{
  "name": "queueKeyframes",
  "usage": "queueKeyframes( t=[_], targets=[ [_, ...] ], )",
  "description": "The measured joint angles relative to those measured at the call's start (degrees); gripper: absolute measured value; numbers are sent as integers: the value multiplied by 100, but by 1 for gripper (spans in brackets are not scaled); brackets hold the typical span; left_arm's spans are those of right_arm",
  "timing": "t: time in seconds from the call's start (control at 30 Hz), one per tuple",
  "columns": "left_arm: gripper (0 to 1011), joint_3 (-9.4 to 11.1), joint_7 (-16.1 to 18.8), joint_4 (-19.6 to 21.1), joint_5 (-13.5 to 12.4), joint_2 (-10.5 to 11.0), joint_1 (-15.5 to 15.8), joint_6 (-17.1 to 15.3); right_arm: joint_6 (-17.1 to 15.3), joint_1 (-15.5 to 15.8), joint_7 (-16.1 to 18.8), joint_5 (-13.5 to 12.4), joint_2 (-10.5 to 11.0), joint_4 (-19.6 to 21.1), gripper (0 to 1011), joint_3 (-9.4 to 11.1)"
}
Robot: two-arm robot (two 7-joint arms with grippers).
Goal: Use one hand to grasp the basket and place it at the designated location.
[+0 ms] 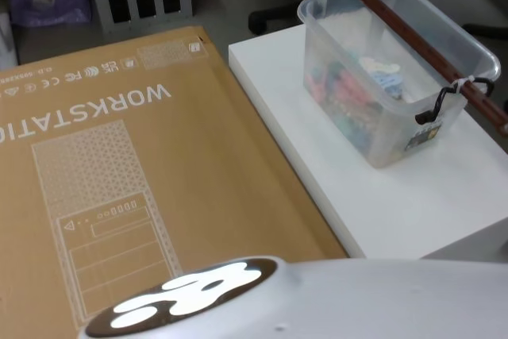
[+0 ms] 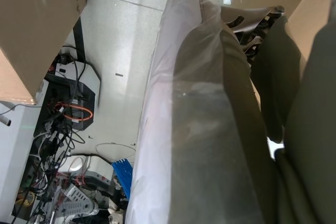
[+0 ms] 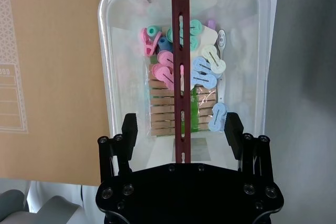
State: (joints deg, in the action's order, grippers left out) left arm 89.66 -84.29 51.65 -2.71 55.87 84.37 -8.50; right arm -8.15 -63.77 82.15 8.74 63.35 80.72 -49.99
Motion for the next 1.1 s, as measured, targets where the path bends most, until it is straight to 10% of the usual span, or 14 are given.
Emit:
queueKeyframes(
  t=[1.1],
  targets=[
    [0, 0, 0, 0, 0, 0, 0, 0, 64, 45, 134, 251, -301, -314, 1000, -132]
  ],
)
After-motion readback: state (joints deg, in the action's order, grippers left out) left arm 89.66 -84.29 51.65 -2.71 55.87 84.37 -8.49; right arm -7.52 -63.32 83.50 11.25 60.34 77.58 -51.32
